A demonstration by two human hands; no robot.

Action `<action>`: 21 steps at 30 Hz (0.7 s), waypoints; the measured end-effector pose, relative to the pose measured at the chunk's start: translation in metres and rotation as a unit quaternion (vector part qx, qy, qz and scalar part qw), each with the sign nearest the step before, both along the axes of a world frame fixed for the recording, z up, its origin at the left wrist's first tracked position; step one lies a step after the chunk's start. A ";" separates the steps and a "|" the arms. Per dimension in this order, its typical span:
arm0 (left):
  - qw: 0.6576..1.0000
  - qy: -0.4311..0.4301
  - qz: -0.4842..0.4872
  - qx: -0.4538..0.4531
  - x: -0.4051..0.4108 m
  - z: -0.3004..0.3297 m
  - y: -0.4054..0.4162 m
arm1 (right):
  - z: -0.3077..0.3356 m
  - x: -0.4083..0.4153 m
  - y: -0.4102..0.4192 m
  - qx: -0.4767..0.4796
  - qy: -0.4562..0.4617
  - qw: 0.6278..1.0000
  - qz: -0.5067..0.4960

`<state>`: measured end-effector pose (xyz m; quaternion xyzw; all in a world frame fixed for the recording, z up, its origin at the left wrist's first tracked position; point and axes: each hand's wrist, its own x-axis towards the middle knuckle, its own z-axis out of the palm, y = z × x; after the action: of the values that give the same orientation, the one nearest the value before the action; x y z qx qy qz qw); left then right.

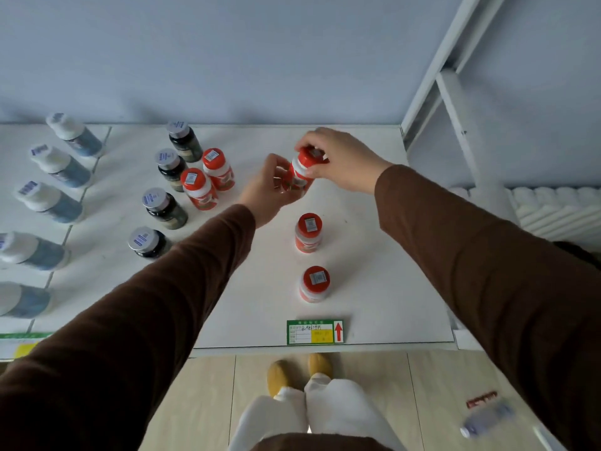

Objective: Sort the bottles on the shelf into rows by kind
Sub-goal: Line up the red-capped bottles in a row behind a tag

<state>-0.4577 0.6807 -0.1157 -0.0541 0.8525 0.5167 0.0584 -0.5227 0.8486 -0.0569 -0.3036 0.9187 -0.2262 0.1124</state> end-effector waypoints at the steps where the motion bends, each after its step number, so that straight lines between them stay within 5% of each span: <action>1: 0.999 0.006 0.003 -0.035 0.001 -0.005 -0.001 | -0.006 0.001 -0.001 0.025 0.015 0.999 0.018; 9: 0.971 0.063 0.048 -0.224 0.031 -0.030 -0.028 | -0.031 0.000 -0.005 0.140 0.060 0.985 0.076; 21: 0.960 0.032 0.200 -0.191 0.054 -0.041 -0.046 | -0.012 -0.025 -0.137 0.108 0.080 0.970 0.202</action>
<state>-0.4041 0.6346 -0.1570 -0.2176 0.9085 0.3466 -0.0847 -0.5477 0.7120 -0.0688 -0.4861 0.8633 -0.0733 0.1141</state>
